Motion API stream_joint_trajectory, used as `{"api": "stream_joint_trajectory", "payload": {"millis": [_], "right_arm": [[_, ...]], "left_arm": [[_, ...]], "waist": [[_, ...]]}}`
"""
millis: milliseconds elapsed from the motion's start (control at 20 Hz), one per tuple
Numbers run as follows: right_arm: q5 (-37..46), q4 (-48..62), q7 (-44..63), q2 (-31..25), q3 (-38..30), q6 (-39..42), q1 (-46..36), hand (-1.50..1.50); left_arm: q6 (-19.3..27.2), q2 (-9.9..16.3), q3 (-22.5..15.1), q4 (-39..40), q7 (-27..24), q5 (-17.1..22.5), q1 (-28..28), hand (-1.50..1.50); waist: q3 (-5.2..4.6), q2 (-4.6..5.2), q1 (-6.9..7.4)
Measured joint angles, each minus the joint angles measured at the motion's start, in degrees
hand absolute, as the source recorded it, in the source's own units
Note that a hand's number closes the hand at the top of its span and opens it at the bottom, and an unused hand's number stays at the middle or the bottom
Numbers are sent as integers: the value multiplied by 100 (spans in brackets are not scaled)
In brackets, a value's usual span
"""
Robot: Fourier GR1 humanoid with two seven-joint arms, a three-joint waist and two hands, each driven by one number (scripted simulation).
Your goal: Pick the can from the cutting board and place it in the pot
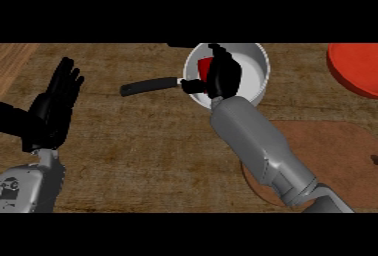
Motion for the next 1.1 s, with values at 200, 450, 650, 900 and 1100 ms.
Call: {"api": "stream_joint_trajectory", "payload": {"millis": [200, 450, 650, 900, 1100], "right_arm": [[-802, -312, -967, -1, -275, -424, 215, -150], [-1758, -699, -2100, -2, -737, -857, 385, -150], [-2502, -1005, -3033, 0, -1112, -879, 690, -150], [-3034, -1362, -3836, -175, -1522, -354, 1192, -150], [-3178, -2017, -3897, -450, -1607, 122, 1733, -150]], "left_arm": [[-27, -5, 13, 45, -24, 15, -16, 0], [44, -61, -45, -99, 55, -46, 88, 0], [70, -13, 85, -37, 28, -43, 98, 0], [17, 35, 205, -130, 19, -7, 285, 0], [5, 40, 249, -367, 182, 13, 443, 0]], "waist": [[5, 18, 28], [7, -12, -23], [2, -47, -152], [-4, -100, -301], [-6, -127, -372]]}}
